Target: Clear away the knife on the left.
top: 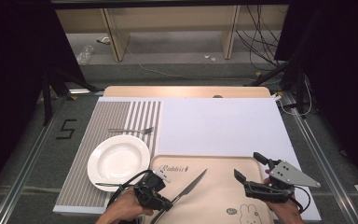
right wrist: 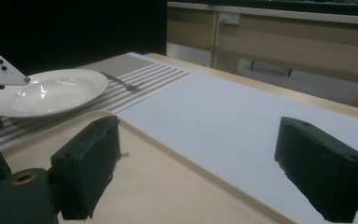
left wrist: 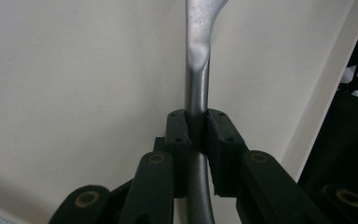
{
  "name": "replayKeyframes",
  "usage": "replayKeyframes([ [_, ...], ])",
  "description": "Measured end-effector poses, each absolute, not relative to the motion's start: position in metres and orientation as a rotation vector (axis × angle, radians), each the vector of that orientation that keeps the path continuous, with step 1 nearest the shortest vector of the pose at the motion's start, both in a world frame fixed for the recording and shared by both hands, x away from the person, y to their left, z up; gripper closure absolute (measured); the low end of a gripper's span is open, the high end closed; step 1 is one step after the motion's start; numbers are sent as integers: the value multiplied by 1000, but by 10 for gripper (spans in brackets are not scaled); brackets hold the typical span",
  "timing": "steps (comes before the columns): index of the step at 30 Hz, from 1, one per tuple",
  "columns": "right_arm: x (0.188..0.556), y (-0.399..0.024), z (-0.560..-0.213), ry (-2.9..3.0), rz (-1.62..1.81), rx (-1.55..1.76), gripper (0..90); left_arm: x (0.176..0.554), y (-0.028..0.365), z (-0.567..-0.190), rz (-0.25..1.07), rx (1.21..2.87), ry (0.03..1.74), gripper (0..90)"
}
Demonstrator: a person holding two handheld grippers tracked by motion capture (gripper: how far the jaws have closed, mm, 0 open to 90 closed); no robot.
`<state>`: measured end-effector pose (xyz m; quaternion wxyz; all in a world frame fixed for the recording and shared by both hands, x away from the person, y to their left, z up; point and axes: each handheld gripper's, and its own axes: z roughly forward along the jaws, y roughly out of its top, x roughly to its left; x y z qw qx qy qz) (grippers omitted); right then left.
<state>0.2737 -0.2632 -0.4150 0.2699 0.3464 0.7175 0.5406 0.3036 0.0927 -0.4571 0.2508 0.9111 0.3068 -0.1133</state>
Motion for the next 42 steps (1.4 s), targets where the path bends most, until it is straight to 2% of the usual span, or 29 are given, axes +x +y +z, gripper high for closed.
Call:
replayKeyframes([
  [16,273,-262,-415,1940,1457,914,150,301,89,-465,-318,2532,849,771],
  [17,273,-262,-415,1941,1458,914,150,300,90,-461,-324,2525,836,699],
  [18,273,-262,-415,1944,1457,909,151,298,89,-457,-293,2507,838,586],
  [21,273,-261,-415,1946,1460,910,151,296,88,-441,-185,2447,817,350],
  [24,273,-261,-415,1953,1451,910,151,293,87,-438,-143,2436,784,304],
  [28,273,-261,-415,1948,1456,913,150,290,82,-438,-116,2447,738,278],
  [37,274,-262,-416,1948,1453,924,151,288,67,-437,-89,2445,634,278],
  [40,274,-262,-416,1945,1457,925,152,289,61,-439,-66,2441,599,347],
  [41,274,-261,-416,1943,1459,926,152,290,58,-440,-52,2451,587,400],
  [42,274,-261,-416,1943,1459,926,152,290,57,-441,-47,2456,577,400],
])
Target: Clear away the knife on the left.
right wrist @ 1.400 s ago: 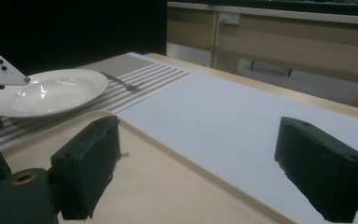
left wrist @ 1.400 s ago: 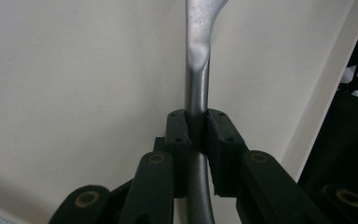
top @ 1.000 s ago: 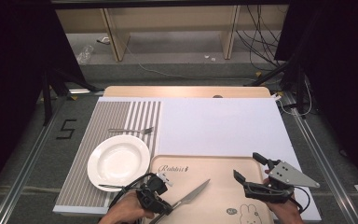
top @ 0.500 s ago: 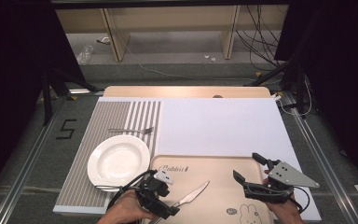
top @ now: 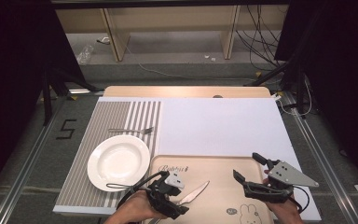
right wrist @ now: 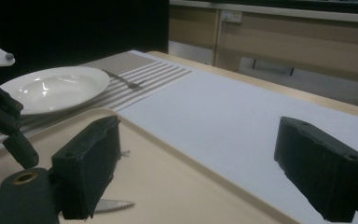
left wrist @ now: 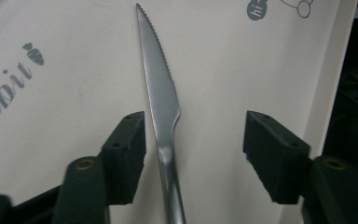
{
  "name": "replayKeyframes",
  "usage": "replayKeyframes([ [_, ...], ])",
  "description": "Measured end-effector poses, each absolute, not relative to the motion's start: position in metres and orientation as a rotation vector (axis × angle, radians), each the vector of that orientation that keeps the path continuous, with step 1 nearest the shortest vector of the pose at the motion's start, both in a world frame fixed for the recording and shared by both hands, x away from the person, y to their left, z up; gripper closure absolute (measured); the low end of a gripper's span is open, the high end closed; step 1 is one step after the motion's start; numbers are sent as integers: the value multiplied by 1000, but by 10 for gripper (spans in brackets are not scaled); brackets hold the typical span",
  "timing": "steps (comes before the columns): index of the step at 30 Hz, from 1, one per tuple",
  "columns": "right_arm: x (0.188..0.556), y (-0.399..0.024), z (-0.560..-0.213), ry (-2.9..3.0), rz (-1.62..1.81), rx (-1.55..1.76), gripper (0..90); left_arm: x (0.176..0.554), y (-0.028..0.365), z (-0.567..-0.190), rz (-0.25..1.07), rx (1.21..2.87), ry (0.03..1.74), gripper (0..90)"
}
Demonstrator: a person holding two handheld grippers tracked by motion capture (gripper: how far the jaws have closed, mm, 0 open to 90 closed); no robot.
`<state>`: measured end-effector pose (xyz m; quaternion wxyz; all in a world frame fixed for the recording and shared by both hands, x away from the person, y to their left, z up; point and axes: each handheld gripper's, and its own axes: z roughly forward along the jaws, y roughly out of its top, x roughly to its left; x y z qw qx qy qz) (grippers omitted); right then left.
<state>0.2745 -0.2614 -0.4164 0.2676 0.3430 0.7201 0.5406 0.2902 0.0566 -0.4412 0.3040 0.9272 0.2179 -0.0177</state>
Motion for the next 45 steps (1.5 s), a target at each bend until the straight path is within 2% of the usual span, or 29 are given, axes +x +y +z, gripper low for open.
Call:
replayKeyframes([
  [3,275,-261,-417,1944,1457,925,152,291,50,-444,-32,2468,549,521],
  [4,275,-261,-417,1944,1457,925,152,290,49,-445,-33,2472,542,521],
  [5,275,-261,-417,1945,1453,923,152,290,47,-446,-50,2477,539,583],
  [7,275,-261,-417,1944,1454,925,153,289,45,-448,-67,2485,549,597],
  [14,274,-261,-416,1949,1447,922,153,285,40,-455,-31,2537,536,767],
  [15,274,-261,-416,1945,1452,919,153,285,39,-456,-30,2542,536,824],
  [19,274,-261,-416,1948,1450,917,153,283,37,-460,-22,2559,538,880],
  [45,275,-261,-416,1948,1457,918,154,297,44,-467,22,2545,646,894],
])
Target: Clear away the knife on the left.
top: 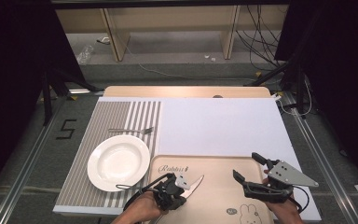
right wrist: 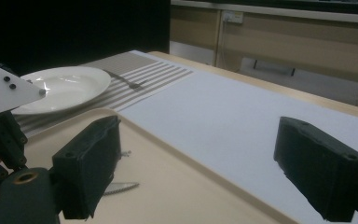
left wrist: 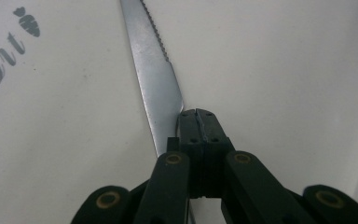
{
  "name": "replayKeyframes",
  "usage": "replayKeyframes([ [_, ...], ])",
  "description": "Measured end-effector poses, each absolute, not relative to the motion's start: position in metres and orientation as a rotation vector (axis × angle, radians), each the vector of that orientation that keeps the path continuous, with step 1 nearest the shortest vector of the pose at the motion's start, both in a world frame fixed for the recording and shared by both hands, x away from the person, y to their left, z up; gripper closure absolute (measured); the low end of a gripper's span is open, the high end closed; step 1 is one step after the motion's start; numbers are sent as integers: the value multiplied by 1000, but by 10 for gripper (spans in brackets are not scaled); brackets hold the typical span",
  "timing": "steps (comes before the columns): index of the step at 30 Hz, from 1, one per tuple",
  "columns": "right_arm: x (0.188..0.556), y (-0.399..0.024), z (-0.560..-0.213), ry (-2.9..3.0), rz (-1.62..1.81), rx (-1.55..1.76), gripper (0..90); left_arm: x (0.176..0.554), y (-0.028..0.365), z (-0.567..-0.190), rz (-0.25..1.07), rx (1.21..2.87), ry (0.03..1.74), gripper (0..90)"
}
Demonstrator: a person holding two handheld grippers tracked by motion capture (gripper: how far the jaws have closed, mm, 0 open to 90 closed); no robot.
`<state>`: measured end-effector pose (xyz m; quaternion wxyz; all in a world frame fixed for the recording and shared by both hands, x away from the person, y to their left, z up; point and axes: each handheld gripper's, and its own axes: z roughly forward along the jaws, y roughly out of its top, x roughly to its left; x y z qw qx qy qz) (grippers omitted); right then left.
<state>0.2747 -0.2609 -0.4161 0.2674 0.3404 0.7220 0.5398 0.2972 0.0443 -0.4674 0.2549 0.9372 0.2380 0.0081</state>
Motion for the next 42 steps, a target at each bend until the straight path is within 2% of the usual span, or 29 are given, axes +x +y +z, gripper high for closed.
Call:
replayKeyframes([
  [42,275,-259,-416,1961,1462,901,156,313,90,-466,130,2541,830,895],
])
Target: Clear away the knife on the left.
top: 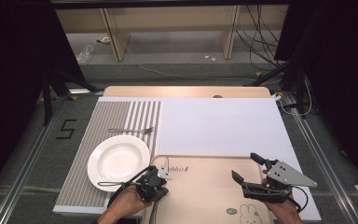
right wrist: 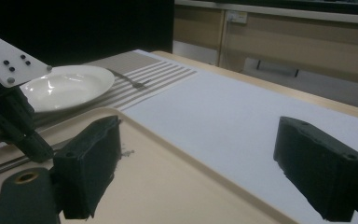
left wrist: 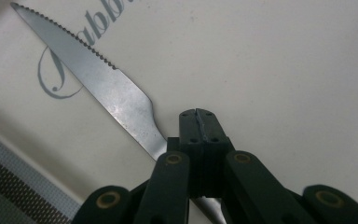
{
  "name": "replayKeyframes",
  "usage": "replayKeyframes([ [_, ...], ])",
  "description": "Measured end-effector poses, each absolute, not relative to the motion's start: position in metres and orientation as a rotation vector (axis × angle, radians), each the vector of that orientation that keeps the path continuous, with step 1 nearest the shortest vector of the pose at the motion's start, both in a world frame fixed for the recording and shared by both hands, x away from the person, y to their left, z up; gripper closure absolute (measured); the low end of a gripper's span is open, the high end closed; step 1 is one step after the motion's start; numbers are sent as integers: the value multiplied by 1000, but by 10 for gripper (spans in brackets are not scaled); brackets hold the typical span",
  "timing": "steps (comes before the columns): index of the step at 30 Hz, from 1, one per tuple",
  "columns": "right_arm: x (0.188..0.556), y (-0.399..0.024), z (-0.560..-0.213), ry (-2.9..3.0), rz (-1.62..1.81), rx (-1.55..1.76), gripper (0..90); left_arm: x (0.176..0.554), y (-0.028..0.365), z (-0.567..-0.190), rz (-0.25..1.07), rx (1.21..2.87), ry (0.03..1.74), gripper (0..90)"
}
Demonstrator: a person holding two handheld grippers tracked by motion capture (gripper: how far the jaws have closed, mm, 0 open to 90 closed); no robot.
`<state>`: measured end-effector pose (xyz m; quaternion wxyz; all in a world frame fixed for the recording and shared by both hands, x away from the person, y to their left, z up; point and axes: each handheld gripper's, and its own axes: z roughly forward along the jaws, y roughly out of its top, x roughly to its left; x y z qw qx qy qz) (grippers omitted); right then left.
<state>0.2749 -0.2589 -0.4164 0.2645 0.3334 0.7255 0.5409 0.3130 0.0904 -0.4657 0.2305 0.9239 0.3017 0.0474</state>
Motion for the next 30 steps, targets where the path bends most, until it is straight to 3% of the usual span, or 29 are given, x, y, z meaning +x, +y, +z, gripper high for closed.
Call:
replayKeyframes([
  [25,274,-260,-415,1957,1463,901,157,305,114,-467,113,2506,901,894],
  [30,274,-260,-415,1958,1463,897,156,306,117,-461,61,2416,883,705],
])
